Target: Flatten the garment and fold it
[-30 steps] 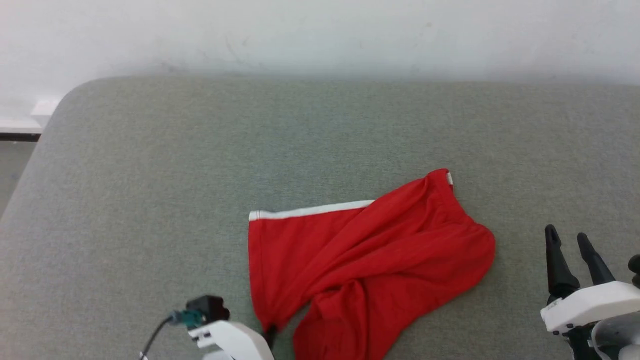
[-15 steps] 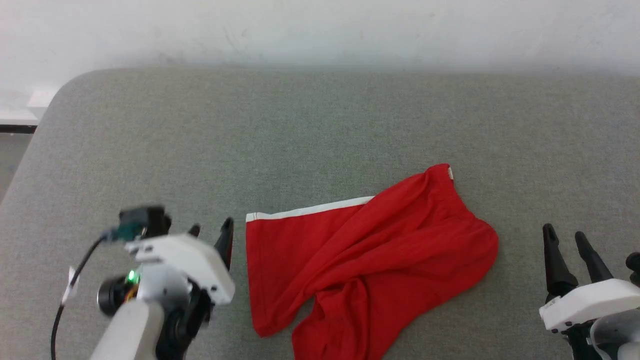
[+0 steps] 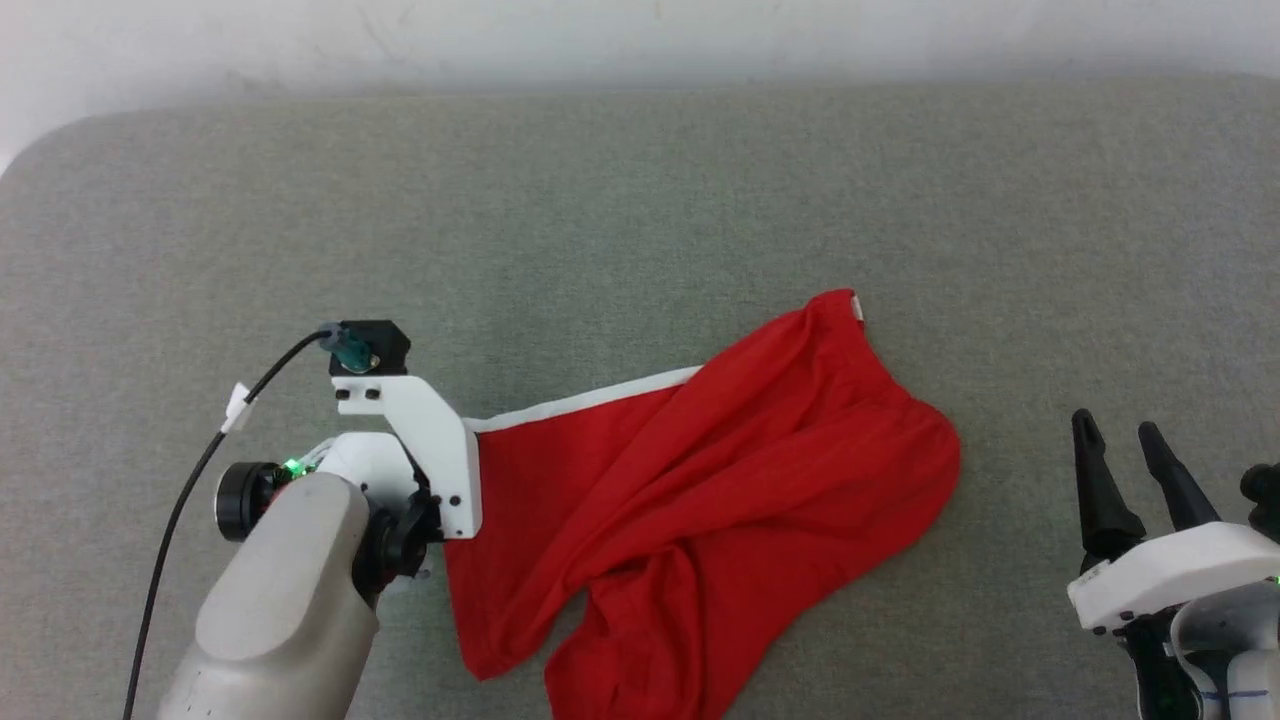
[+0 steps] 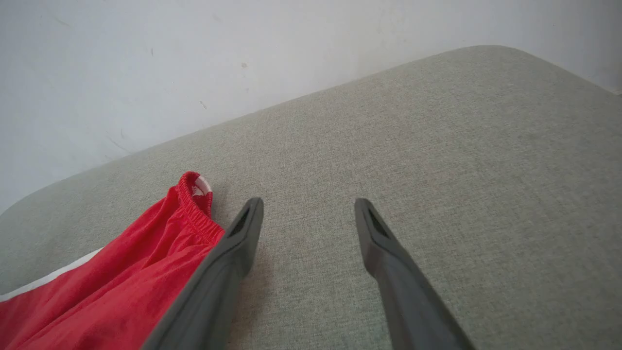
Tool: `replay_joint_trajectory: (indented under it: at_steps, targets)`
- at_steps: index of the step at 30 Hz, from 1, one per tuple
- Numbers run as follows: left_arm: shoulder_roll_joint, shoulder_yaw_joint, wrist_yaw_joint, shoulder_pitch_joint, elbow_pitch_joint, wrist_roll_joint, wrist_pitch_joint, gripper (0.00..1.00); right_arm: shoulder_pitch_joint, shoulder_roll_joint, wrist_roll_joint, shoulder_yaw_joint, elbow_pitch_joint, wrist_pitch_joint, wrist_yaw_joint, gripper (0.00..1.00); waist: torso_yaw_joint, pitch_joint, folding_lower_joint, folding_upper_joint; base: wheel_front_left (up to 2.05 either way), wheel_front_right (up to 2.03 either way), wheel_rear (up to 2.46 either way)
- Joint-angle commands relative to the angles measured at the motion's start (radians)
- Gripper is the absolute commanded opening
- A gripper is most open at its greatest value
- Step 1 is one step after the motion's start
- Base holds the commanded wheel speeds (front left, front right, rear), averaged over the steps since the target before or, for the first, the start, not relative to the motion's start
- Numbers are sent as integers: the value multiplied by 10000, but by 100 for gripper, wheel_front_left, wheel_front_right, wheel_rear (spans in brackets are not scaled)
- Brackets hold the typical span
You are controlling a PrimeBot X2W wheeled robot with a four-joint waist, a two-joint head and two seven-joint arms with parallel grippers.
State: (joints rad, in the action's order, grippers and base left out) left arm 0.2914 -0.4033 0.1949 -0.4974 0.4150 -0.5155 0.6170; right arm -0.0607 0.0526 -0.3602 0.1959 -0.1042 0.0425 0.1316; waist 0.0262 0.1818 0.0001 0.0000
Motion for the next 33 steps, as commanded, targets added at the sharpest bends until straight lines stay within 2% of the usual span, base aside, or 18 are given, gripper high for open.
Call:
replay_joint_trajectory:
  at_steps: [1,6,7,8,9,13,18,22,27,33]
  targets:
    - [-38,-58,15,-168,185,91,12,100,-109,-24,8,21,52,-31,-9,100,-182,201,-1,0,0,0,0]
    - [-163,-325,-24,-192,1072,108,358,100,-143,-24,47,53,86,-41,-9,100,-250,316,-1,0,0,0,0]
    - [-202,-382,-99,-144,1174,49,478,61,-166,-24,60,67,97,-47,-9,100,-254,317,-1,0,0,0,0]
    - [-260,-398,-169,-90,1223,-35,517,33,-186,-24,70,86,103,-48,-9,100,-245,313,-1,0,0,0,0]
    - [-324,-403,-233,-18,1273,-146,594,0,-206,-24,83,104,113,-48,-9,100,-224,311,-1,0,0,0,0]
    - [-513,-145,-381,180,1156,-548,198,0,-326,-24,240,51,226,29,-9,100,-70,245,-1,0,0,0,0]
    - [-855,934,-354,612,242,-1362,-1464,0,-962,-24,750,-230,514,645,-9,100,73,113,-1,0,0,0,0]
    - [-1038,1500,-365,1168,-801,-1741,-2509,0,-1873,85,1368,-1056,341,2430,-9,100,184,88,-1,0,0,0,0]
    - [-1344,1631,-308,1749,-1977,-1905,-3112,0,-3380,695,2058,-2163,-447,4546,-9,100,492,333,-1,0,0,0,0]
    - [-1594,1276,-285,2002,-2790,-1800,-3226,0,-4675,1310,2745,-2942,-1918,5653,-9,100,899,756,-1,0,0,0,0]
